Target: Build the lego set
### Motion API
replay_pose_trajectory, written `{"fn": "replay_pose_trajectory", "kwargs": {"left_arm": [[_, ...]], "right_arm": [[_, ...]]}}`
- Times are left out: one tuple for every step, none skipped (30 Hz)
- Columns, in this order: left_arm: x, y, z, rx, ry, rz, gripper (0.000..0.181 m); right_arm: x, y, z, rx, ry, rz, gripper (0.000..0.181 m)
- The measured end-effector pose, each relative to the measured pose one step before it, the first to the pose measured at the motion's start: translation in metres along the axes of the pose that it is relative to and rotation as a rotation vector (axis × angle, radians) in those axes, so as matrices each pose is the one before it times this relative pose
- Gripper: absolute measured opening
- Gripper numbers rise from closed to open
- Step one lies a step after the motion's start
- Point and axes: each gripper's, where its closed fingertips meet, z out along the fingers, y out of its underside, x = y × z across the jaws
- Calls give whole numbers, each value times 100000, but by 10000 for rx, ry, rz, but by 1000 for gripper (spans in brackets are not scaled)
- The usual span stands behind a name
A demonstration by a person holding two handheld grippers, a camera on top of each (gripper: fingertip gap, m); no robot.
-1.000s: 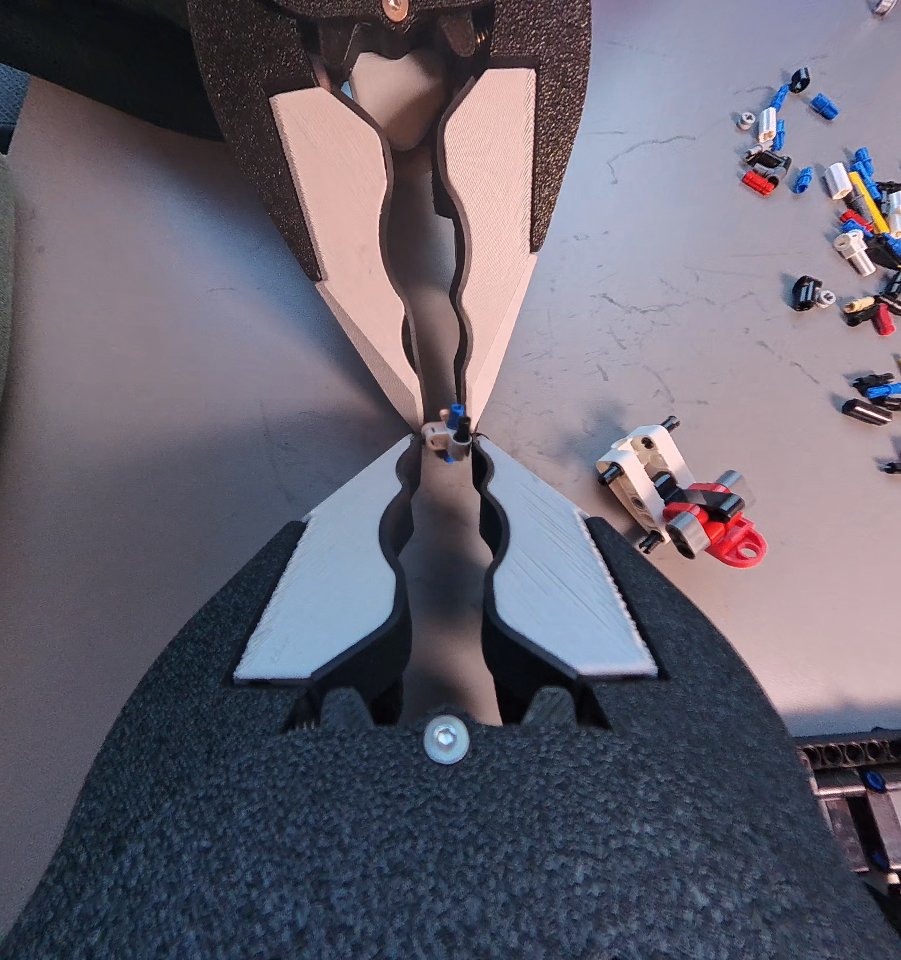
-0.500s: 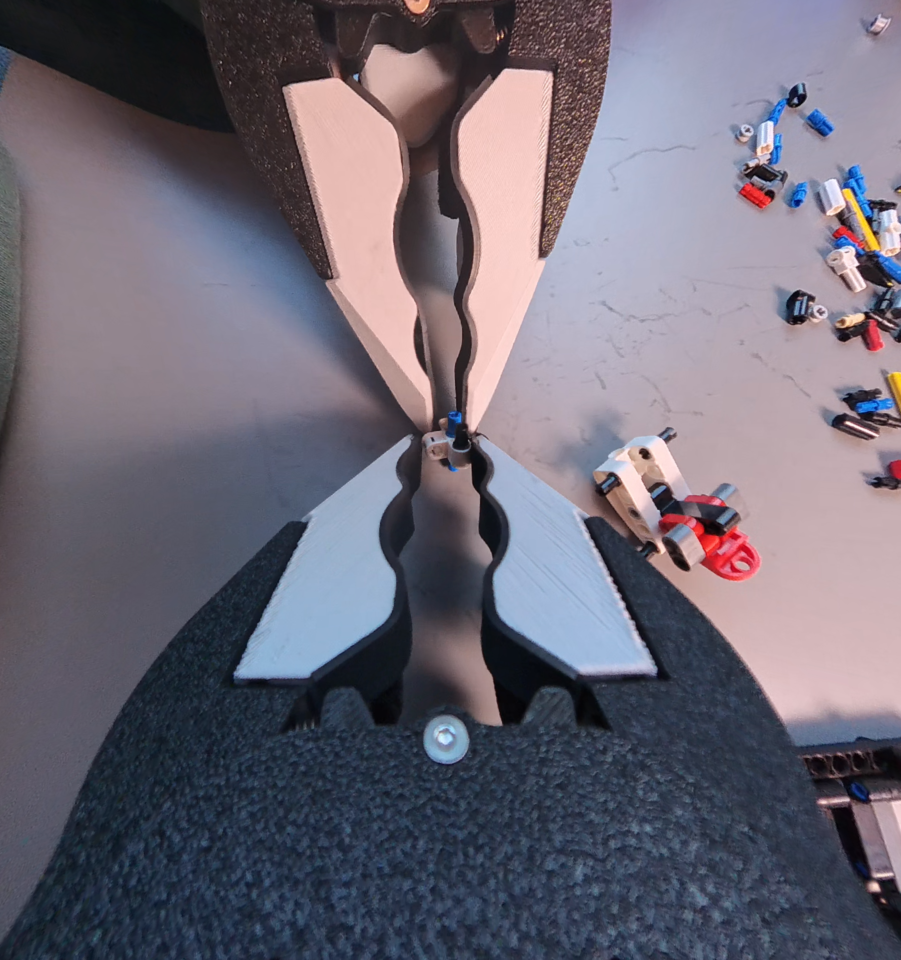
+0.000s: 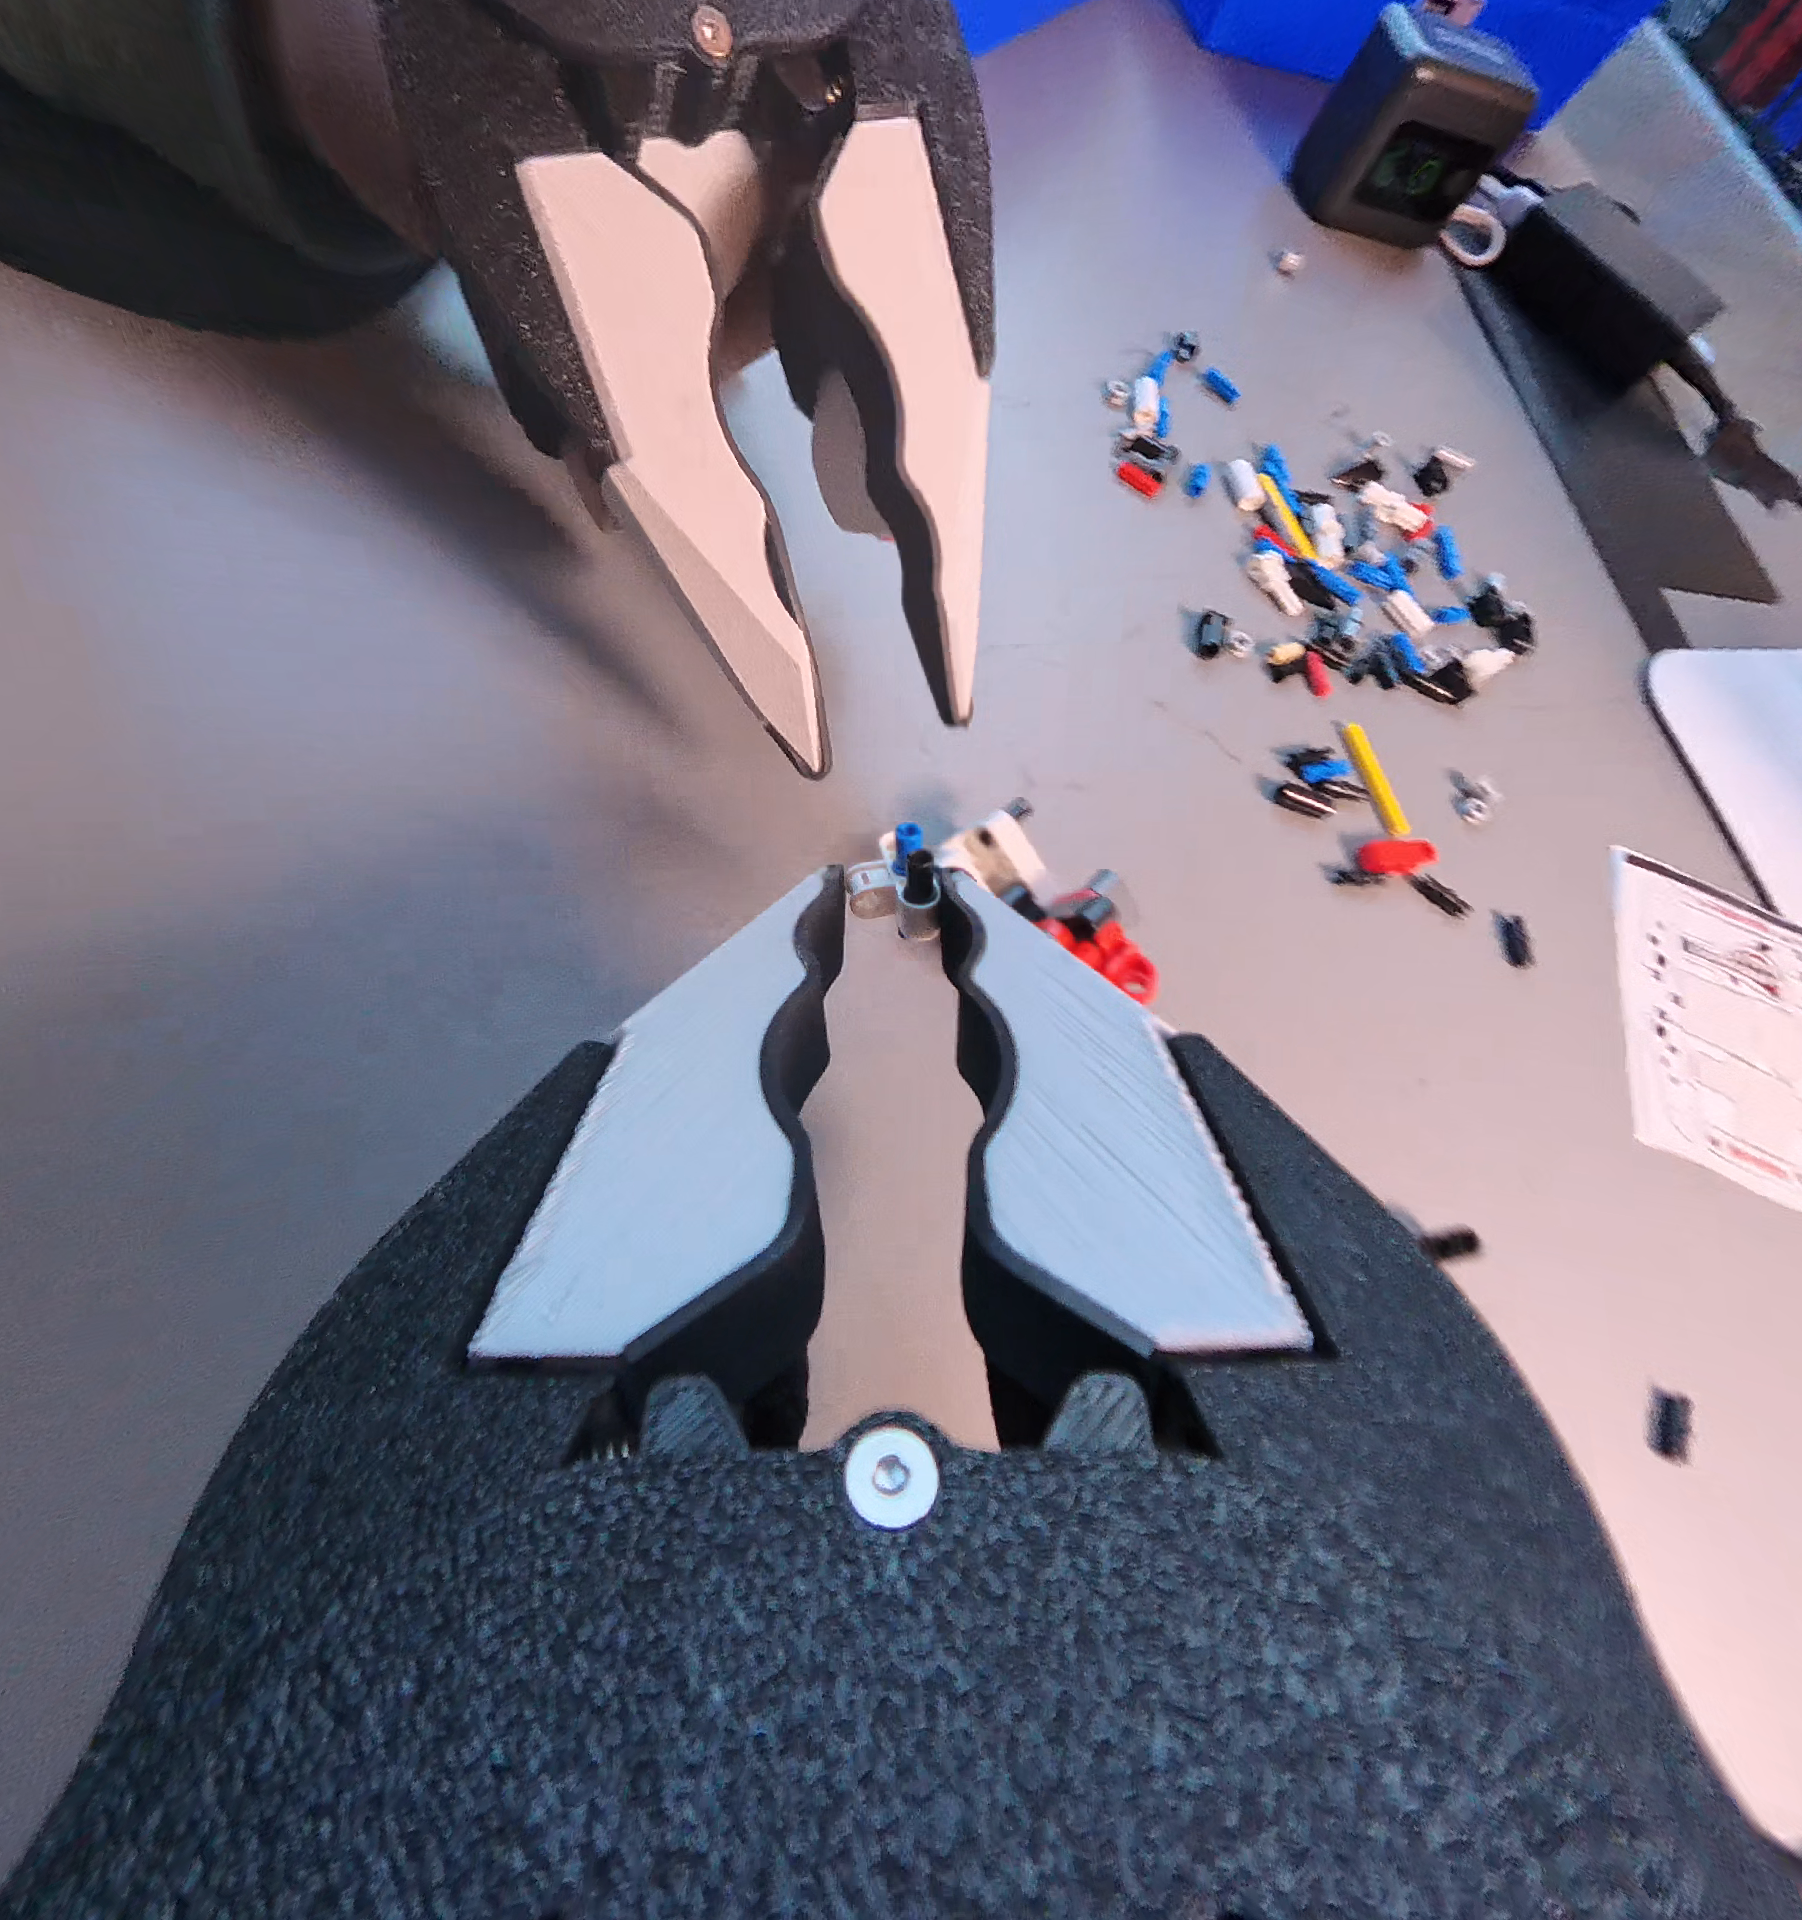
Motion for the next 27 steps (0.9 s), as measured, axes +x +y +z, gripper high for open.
{"fn": "replay_pose_trajectory", "kwargs": {"left_arm": [[-611, -113, 224, 8, -123, -74, 32], [-503, -108, 307, -31, -86, 5, 34], [-329, -71, 379, -74, -35, 44, 35], [-208, -48, 432, -116, -19, 57, 36], [-172, -12, 462, -156, -40, 56, 37], [-31, 85, 480, -220, 9, 43, 40], [93, 244, 534, -330, 89, 10, 45], [60, 223, 482, -309, 52, -1, 48], [69, 26, 346, -157, 27, 56, 48], [93, -100, 230, -49, 42, 73, 46], [97, -75, 193, -48, 74, 49, 42], [89, 10, 172, -81, 118, 7, 39], [-51, -33, 95, -18, 64, -69, 36], [-87, -7, 52, -13, 61, -95, 36], [42, 1, -8, 6, 154, -91, 31], [159, -31, -48, 35, 250, -116, 31], [97, -3, -73, 39, 237, -166, 31], [68, -33, -102, 60, 217, -188, 31], [118, -72, -138, 98, 248, -157, 31], [318, -103, -168, 121, 349, -96, 30], [327, -91, -196, 122, 342, -92, 31], [200, 3, -184, 71, 259, -138, 30], [214, 71, -159, 23, 269, -164, 30], [204, 55, -167, 34, 241, -141, 30], [117, 32, -158, 21, 144, -102, 30], [19, 102, -123, -44, 43, -52, 30], [-100, 210, -62, -114, -67, 11, 30]], "right_arm": [[602, 249, -399, 8, 182, 71, 18], [462, 234, -318, -13, 136, 67, 18], [434, 137, -260, 2, 179, 27, 18], [297, 71, -205, 5, 154, -25, 18], [198, 29, -161, 1, 119, -59, 18], [179, -17, -126, 21, 122, -84, 18], [159, -32, -113, 25, 104, -92, 18], [141, -35, -90, 31, 88, -76, 18], [127, -59, -73, 54, 74, -53, 18], [93, -65, -63, 60, 50, -33, 18], [82, -43, -57, 62, 46, -11, 18], [60, -42, -51, 59, 36, 7, 18], [39, -13, -48, 49, 26, 8, 18], [80, -12, -58, 47, 47, 9, 18], [104, -25, -52, 55, 68, 15, 18], [115, -41, -70, 65, 66, 23, 18], [153, -74, -63, 86, 86, 27, 18], [137, -68, -44, 82, 72, 32, 18], [71, -3, -14, 43, 24, 49, 18], [68, 33, 22, 23, 23, 52, 18], [66, -43, 23, 68, 43, 38, 18], [-58, -95, 9, 95, -31, 48, 18], [-121, -173, 14, 131, -64, 68, 18], [-150, -267, 13, 177, -71, 66, 18], [-258, -196, 34, 138, -140, 59, 18], [-278, -52, 85, 59, -141, 47, 18], [-146, 72, 131, -3, -54, 20, 18]]}}
